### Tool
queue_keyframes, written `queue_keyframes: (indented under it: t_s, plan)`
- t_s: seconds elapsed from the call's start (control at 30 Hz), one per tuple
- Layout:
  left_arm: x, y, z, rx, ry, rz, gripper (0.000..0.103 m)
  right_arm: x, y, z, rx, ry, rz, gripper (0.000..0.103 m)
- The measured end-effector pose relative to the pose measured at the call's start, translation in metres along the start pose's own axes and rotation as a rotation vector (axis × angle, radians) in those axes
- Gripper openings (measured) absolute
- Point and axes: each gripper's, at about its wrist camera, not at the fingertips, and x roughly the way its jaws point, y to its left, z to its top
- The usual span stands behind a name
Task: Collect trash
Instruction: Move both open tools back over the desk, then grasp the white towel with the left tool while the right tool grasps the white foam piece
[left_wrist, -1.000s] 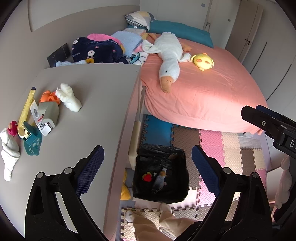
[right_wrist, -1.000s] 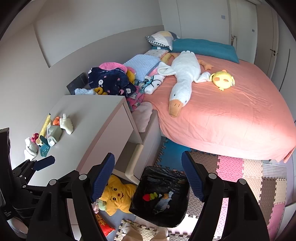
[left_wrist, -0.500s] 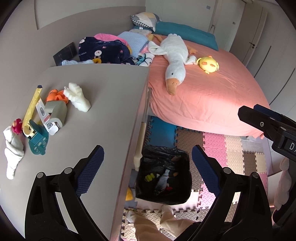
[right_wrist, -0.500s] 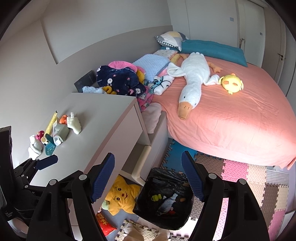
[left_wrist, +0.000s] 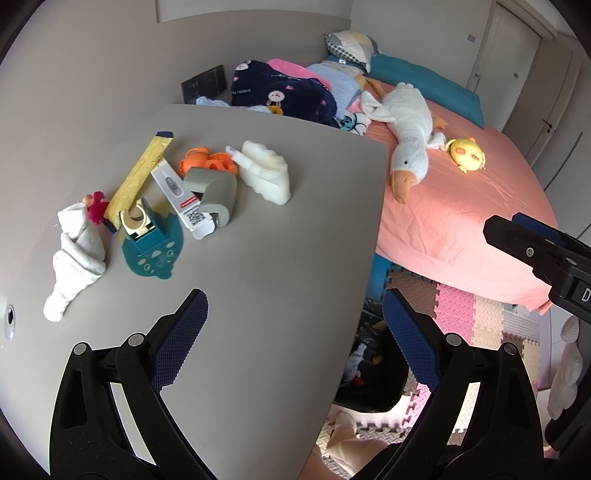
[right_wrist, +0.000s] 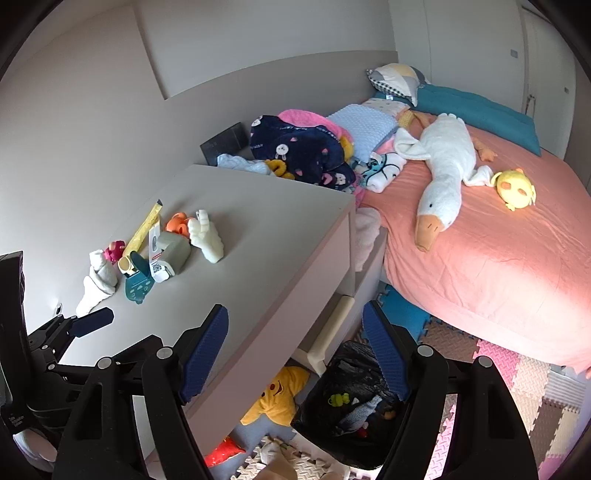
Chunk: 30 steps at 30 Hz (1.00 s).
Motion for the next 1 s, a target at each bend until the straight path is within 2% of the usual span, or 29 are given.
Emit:
queue_keyframes:
  t_s: [0.53,1.0]
  plan:
    - [-0.010,0.102,-0.016,-0.168,0.000,0.111,0.092,0.047,0.076,0.020,-0.098,0.045,0.071,0.076]
    - [0.002,0.167,-0.013,-0.251,0.007,0.185,0.092,0.095,0.105,0.043,-0.138,0.063,0.062,0.076]
